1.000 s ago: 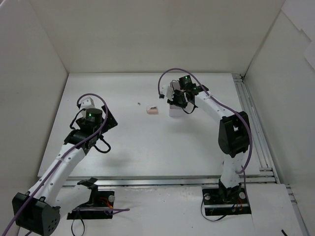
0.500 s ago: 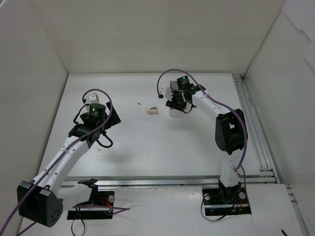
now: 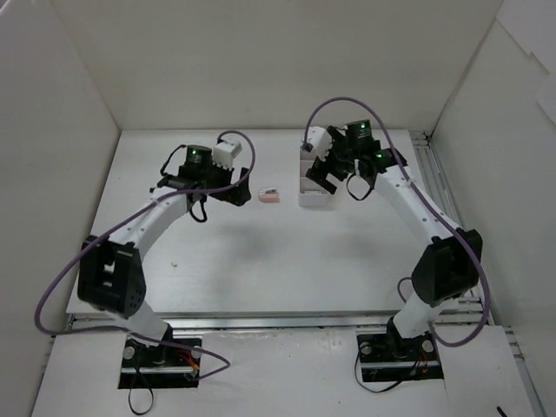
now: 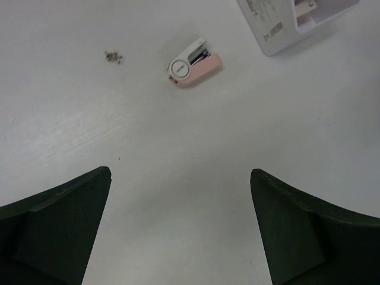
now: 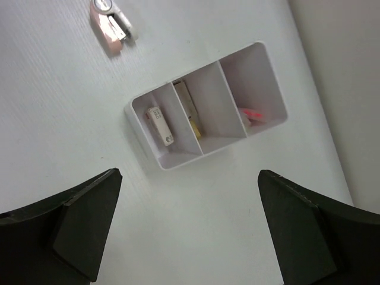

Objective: Sort the stationery into containers
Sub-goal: Pick up the stapler from the center of the board.

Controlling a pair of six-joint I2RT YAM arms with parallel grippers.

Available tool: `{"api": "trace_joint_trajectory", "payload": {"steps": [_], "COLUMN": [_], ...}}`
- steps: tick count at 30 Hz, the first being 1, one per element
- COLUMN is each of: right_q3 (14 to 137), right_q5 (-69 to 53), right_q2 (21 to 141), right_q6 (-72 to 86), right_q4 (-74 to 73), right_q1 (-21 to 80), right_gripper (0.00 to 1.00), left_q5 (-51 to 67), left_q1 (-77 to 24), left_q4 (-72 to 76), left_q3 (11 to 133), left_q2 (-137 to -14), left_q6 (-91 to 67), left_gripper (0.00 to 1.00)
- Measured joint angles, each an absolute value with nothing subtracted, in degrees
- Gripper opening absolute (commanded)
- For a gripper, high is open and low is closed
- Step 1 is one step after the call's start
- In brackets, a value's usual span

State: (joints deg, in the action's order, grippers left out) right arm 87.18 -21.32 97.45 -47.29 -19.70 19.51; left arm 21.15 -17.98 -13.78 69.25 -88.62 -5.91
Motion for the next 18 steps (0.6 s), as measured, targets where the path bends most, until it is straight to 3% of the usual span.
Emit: {"api": "trace_joint_trajectory", "payload": {"steps": [6, 10, 18], "right_q3": [84.93, 80.77, 75.02], "right_q5": [-28.03, -32.36, -35.81], "right_q2": [85.62, 79.35, 73.3], "right_q6": [-39.2, -36.27, -32.05], "right_q4": [-19.11, -18.79, -18.57], "right_q1": [14.04, 10.72, 7.9], "right_gripper": [0.98, 0.98, 0.98], "left_q5": [34.26, 36.12, 33.71], "left_q1": [-18.04, -18.52, -21.19], "left_q4": [-21.56, -26.87, -31.27], "left_q3": [90.59, 99.11, 103.57], "left_q2": [-107.79, -116.05, -125.12], "left_q6": [7.46, 12.49, 18.02], "left_gripper": [1.0, 1.0, 0.99]}}
